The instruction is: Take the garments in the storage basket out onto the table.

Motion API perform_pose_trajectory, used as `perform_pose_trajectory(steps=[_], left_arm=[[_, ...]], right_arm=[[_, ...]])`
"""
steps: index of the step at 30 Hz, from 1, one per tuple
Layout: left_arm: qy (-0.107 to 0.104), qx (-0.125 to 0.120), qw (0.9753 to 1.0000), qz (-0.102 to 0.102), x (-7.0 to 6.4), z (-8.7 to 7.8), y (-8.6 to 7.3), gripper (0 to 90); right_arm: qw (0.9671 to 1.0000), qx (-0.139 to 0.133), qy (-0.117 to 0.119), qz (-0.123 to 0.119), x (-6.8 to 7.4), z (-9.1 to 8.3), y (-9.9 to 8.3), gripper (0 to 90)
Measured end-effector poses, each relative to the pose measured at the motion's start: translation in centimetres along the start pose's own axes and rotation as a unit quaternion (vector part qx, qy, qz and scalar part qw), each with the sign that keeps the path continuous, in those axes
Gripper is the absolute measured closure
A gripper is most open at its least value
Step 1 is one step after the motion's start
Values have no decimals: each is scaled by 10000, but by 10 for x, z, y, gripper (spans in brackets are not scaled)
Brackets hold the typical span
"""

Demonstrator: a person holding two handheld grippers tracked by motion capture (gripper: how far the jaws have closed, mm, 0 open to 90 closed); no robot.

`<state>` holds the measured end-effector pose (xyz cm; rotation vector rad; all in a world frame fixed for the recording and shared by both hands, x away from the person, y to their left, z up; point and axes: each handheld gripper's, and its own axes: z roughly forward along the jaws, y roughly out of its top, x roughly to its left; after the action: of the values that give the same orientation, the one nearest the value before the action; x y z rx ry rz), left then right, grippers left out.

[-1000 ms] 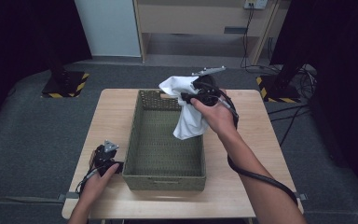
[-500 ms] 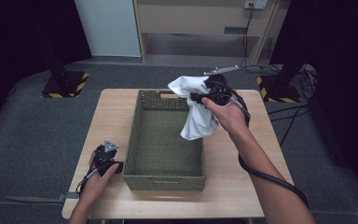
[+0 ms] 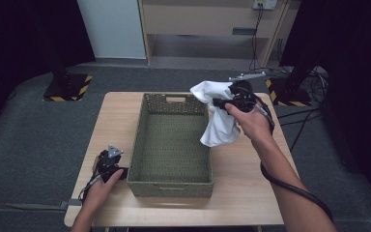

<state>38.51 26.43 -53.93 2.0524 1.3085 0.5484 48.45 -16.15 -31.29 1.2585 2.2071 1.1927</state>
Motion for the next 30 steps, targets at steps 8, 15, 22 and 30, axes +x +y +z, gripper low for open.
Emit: perform_pose_trajectory(steps=[8,15,22,30], left_arm=[[6,-1,10000,-6,0,0,0,0],[13,10,10000,-1,0,0,0,0],[15,11,10000,-5,0,0,0,0],[16,10,10000,-5,0,0,0,0]], right_arm=[[9998,96,-133,105,-17,-1,-7,600],[9989,241,-270,306,-39,4,-24,599],[9976,347,-427,416,-57,12,-36,599],[9947,561,-611,608,-80,26,-58,596]])
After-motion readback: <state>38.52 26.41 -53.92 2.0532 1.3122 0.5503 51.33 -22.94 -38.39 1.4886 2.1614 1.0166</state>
